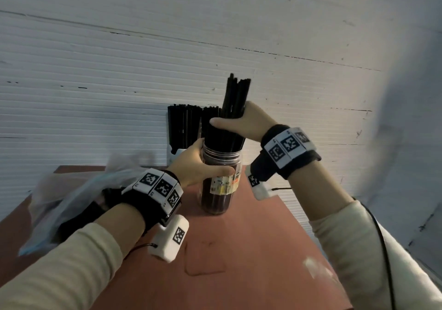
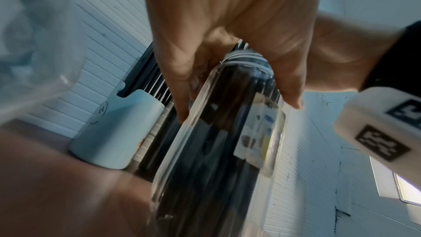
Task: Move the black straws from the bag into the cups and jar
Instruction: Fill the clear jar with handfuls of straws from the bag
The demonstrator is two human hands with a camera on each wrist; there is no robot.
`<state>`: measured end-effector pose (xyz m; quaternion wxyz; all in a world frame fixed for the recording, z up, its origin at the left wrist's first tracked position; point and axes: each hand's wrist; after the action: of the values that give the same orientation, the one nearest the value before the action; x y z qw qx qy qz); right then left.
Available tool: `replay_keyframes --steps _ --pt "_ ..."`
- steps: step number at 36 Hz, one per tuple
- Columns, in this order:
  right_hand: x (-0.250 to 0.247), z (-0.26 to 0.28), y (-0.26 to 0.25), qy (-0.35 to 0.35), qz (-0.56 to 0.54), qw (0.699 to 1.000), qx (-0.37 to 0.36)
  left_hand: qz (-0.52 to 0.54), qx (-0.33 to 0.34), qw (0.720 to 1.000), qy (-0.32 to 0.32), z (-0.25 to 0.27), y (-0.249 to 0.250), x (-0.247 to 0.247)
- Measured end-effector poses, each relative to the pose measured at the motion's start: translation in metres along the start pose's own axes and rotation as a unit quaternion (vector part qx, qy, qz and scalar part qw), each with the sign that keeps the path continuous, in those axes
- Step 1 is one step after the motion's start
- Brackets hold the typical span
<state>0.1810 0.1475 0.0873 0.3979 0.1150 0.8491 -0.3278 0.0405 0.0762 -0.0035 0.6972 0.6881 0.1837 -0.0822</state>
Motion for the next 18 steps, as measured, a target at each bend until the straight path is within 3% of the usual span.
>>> replay_keyframes --steps 3,6,9,11,16,18 --pt "0.006 0.010 0.003 0.024 0.019 0.999 -0.027 0.002 -0.004 1.000 0.007 0.001 0.000 0.001" --pt "0.002 0.021 0.000 0.120 -0.083 0.989 -0.028 0.000 -0.004 1.000 0.003 0.001 0.000 0.001" --pt "-0.005 0.026 -0.006 0.176 -0.112 0.972 -0.105 -0.003 -0.003 1.000 0.003 0.001 -0.001 0.001" --pt "-0.006 0.027 -0.013 0.148 -0.059 0.977 -0.142 -0.008 -0.003 1.000 0.003 -0.001 -0.002 0.001" --pt "0.007 0.039 -0.016 -0.026 0.080 0.987 -0.140 -0.018 -0.003 1.000 0.015 0.000 -0.001 0.002" --pt "0.013 0.043 -0.015 -0.020 0.098 0.983 -0.157 -0.017 0.001 1.000 0.013 0.001 -0.001 0.002"
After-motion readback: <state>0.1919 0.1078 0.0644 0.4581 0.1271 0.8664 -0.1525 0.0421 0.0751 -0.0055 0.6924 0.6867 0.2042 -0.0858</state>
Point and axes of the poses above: each hand's wrist, its own z-axis away from the middle knuckle, its own x-axis out of the palm, y = z × x, and after that the axes turned 12 degrees about -x, right-handed
